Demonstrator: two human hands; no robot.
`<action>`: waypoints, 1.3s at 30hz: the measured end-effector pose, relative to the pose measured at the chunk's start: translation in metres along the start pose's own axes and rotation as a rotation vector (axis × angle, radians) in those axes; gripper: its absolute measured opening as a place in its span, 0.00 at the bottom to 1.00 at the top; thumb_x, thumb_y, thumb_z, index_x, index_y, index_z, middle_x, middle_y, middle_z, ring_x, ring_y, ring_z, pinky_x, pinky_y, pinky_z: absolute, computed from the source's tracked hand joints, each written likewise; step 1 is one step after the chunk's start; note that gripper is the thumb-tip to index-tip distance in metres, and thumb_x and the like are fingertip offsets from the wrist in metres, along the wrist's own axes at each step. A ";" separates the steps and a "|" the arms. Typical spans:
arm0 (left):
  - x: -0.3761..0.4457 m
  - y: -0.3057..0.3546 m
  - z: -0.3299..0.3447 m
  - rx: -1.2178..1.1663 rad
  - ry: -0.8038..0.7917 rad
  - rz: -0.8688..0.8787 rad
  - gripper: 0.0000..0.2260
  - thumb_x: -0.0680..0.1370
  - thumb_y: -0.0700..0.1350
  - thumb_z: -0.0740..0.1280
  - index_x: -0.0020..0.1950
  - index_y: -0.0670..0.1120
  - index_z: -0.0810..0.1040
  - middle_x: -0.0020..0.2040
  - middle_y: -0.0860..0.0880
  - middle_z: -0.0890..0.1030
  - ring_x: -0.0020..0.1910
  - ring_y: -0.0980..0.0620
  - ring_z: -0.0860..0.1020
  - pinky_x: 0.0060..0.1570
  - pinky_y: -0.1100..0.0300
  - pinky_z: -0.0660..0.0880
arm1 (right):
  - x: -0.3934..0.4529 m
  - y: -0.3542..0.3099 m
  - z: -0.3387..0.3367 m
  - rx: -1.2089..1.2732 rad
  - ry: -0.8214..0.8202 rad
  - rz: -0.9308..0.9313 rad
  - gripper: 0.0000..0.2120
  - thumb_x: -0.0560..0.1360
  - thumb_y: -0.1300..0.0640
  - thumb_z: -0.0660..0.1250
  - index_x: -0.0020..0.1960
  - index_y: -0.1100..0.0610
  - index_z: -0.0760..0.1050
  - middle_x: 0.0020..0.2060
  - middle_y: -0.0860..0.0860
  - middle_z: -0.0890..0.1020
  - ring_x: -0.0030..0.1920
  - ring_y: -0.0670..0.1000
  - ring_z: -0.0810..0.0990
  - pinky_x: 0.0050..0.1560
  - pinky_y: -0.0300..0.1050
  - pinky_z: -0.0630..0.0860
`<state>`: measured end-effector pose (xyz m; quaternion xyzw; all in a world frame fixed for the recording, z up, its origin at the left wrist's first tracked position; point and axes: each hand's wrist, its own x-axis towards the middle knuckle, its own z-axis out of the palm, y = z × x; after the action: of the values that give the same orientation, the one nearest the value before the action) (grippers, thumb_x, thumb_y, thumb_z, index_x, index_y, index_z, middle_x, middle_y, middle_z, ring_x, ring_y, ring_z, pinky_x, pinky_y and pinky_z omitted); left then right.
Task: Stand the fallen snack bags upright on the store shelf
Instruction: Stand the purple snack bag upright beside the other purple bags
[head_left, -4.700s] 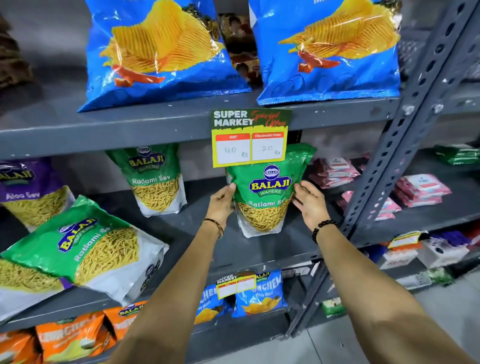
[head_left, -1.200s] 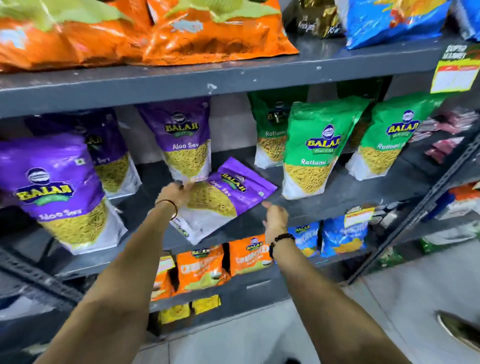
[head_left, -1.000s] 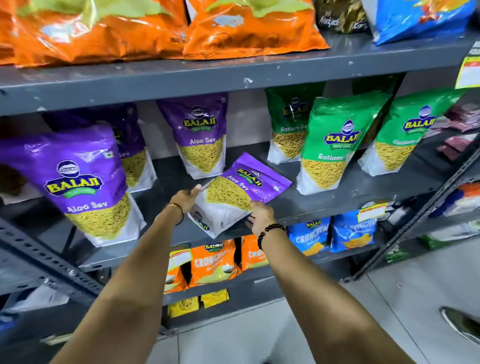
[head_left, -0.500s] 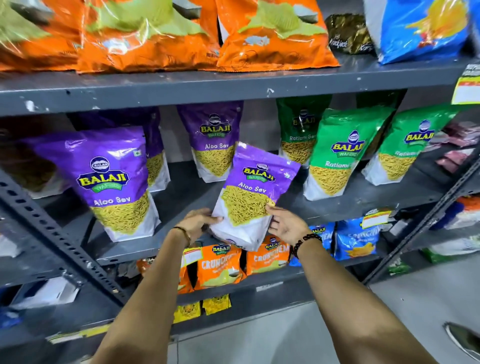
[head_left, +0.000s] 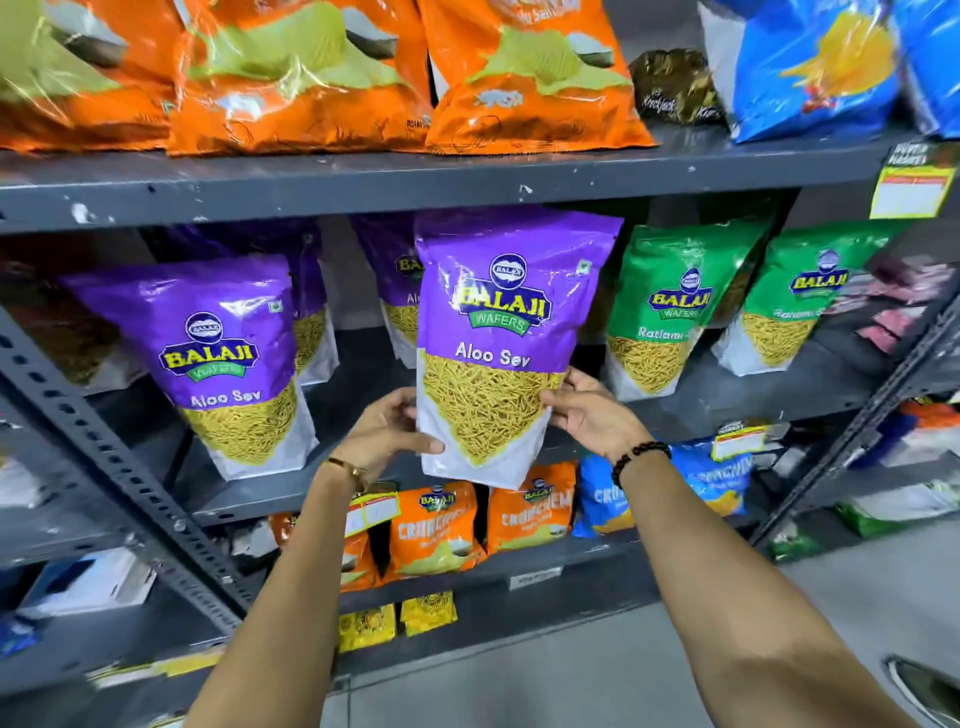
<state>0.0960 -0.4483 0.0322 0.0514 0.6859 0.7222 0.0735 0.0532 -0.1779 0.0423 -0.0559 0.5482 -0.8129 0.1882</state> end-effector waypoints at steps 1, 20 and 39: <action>0.000 0.000 -0.001 0.000 -0.002 0.001 0.25 0.62 0.20 0.68 0.48 0.46 0.76 0.40 0.46 0.73 0.43 0.49 0.75 0.38 0.62 0.81 | 0.002 -0.001 0.000 0.004 -0.010 0.000 0.17 0.72 0.74 0.60 0.48 0.53 0.75 0.34 0.46 0.87 0.36 0.42 0.84 0.37 0.35 0.81; 0.081 -0.037 -0.035 0.216 0.481 0.037 0.27 0.62 0.22 0.70 0.53 0.42 0.66 0.52 0.43 0.78 0.50 0.50 0.76 0.40 0.66 0.78 | 0.134 0.005 0.030 -0.185 -0.041 -0.051 0.20 0.70 0.81 0.58 0.45 0.57 0.71 0.33 0.47 0.87 0.36 0.43 0.85 0.39 0.36 0.81; 0.086 -0.060 -0.017 0.326 0.438 -0.197 0.26 0.66 0.32 0.73 0.62 0.40 0.71 0.61 0.42 0.78 0.60 0.43 0.75 0.58 0.53 0.72 | 0.126 0.055 0.015 -0.504 0.066 0.220 0.29 0.65 0.77 0.69 0.64 0.64 0.69 0.64 0.60 0.77 0.62 0.57 0.75 0.68 0.55 0.69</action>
<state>0.0103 -0.4469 -0.0310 -0.1616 0.7942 0.5856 -0.0159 -0.0456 -0.2549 -0.0164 -0.0144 0.7417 -0.6270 0.2377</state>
